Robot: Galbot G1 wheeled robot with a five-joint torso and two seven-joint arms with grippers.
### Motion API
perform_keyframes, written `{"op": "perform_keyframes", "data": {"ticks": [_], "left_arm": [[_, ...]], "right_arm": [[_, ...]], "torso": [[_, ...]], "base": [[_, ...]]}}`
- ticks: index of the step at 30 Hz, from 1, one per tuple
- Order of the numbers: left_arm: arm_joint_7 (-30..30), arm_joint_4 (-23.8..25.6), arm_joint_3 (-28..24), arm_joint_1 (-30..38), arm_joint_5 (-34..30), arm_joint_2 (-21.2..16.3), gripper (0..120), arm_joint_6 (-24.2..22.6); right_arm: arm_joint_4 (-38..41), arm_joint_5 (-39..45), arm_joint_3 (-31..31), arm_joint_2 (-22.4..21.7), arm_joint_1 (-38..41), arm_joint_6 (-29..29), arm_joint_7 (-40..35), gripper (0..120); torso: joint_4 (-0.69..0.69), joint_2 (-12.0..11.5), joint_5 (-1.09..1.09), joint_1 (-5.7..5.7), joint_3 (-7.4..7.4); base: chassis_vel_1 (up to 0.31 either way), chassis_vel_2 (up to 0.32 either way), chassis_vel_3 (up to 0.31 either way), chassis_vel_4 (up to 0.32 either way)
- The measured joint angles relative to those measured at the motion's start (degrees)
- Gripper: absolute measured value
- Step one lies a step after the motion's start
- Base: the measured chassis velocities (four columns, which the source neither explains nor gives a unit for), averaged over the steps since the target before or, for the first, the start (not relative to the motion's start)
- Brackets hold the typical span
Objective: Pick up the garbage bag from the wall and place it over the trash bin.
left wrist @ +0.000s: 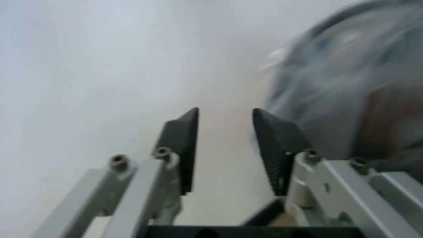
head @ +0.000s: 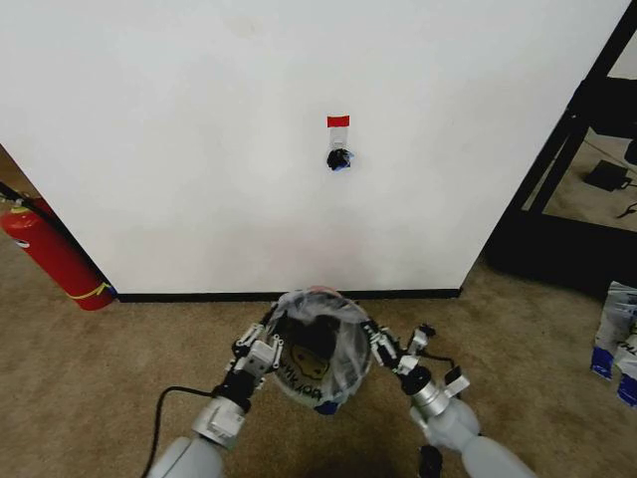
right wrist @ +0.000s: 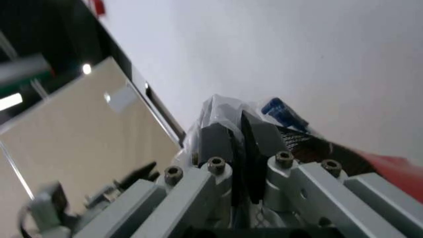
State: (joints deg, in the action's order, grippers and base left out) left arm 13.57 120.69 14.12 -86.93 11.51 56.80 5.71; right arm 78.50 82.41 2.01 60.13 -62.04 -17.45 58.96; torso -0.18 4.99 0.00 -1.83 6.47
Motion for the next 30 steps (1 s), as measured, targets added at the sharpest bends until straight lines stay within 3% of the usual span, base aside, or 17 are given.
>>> {"op": "perform_keyframes", "data": {"ticks": [4, 8, 11, 17, 24, 30], "left_arm": [[1.3, 0.5, 2.8, -0.3, 0.8, 0.2, 48, 0.5], [3.3, -1.0, 5.0, 0.4, 2.4, 1.5, 67, 0.8], [4.0, -2.4, 5.4, 0.6, 2.5, 2.0, 75, 1.0], [5.1, -5.4, 5.4, 0.1, 3.6, 4.4, 98, 1.7], [5.2, -6.2, 5.9, 0.3, 4.1, 5.9, 100, 1.7], [5.4, -6.6, 6.2, -0.7, 4.4, 6.4, 100, 1.6]], "right_arm": [[0.5, 3.6, 0.8, -0.6, -0.6, 3.7, -1.8, 1], [2.1, 6.7, 0.8, 0.5, -1.4, 5.0, -8.6, 1], [3.7, 7.3, 0.2, 1.5, -1.9, 4.7, -12.7, 1], [11.4, 8.9, -2.7, 6.1, -3.0, 1.0, -28.7, 1], [18.2, 6.5, -5.7, 9.1, -4.5, -2.0, -40.1, 0], [17.6, 6.4, -5.8, 10.6, -4.6, -1.5, -40.1, 0]], "torso": [[0.0, 0.0, 0.0, 0.0, 0.0], [0.0, 0.0, 0.01, 0.0, 0.0], [-0.01, 0.0, -0.01, 0.0, 0.0], [0.02, 0.0, -0.01, 0.0, 0.0], [0.0, 0.0, -0.01, 0.0, 0.0], [0.01, 0.0, -0.02, 0.0, 0.0]], "base": [[0.0, 0.0, 0.0, 0.0], [0.0, 0.0, 0.0, 0.0], [0.0, 0.0, 0.0, 0.0], [0.0, 0.0, 0.0, 0.0], [0.0, 0.0, 0.0, 0.0], [0.0, 0.0, 0.0, 0.0]]}}
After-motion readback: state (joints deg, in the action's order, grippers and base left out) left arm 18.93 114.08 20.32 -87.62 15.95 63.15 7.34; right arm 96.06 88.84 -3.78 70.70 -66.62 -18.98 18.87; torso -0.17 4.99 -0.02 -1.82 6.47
